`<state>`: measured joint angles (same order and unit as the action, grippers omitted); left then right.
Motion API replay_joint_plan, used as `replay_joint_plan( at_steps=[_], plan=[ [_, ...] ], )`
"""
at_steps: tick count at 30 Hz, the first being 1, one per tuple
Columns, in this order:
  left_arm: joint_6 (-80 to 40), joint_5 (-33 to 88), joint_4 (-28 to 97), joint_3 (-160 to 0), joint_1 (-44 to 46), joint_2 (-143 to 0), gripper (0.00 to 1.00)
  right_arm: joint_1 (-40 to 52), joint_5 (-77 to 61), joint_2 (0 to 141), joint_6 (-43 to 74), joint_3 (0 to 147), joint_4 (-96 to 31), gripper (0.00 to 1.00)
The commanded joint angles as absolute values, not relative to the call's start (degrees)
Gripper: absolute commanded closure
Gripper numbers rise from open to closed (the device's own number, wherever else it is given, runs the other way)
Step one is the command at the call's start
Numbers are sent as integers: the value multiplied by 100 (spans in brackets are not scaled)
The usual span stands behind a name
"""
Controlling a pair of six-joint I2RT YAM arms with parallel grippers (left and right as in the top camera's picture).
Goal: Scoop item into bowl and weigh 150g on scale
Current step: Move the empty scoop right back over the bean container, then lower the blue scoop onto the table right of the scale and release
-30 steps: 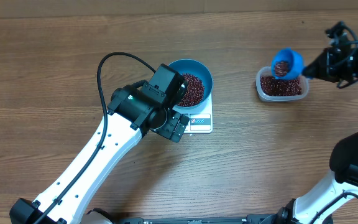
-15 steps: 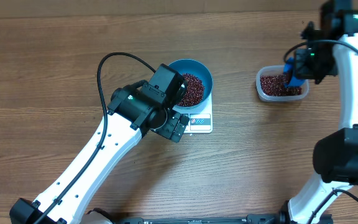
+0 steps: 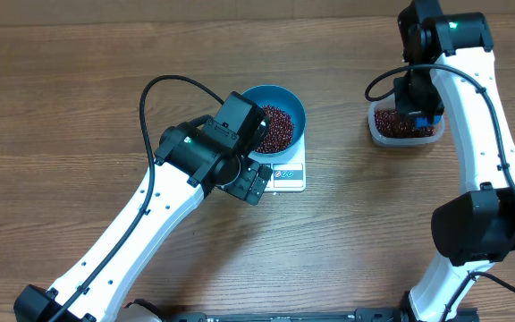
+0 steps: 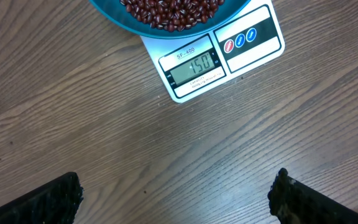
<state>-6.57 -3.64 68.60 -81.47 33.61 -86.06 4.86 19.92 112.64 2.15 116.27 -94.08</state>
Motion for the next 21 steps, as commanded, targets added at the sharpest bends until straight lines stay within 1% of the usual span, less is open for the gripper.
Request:
replay_joint_plan(
  at_steps=[1, 5, 7, 10, 14, 16, 18, 21],
  plan=[
    [-753, -336, 6858, -8158, 3339, -8624, 1, 486, 2119, 10962, 357, 11771, -9426, 96],
    [-753, -336, 6858, -8158, 3339, -8624, 1, 486, 2115, 10962, 456, 11771, -9467, 96],
    [-753, -336, 6855, -8158, 3339, -8624, 0, 486, 1852, 10951, 471, 11775, -9463, 96],
    [-753, -336, 6858, -8158, 3339, -8624, 1, 486, 937, 10787, 410, 11780, -9507, 96],
    [-755, -336, 6855, -8158, 3339, -8624, 0, 486, 340, 10304, 403, 11780, -9520, 96],
    [-753, -336, 6858, -8158, 3339, -8624, 0, 486, -360, 9797, 117, 11780, -9474, 96],
    [-753, -336, 6858, -8158, 3339, -8624, 0, 486, -1398, 9290, -233, 11773, -9463, 96],
    [-753, -336, 6855, -8158, 3339, -8624, 1, 486, -1638, 8971, -353, 11730, -9708, 96]
  ],
)
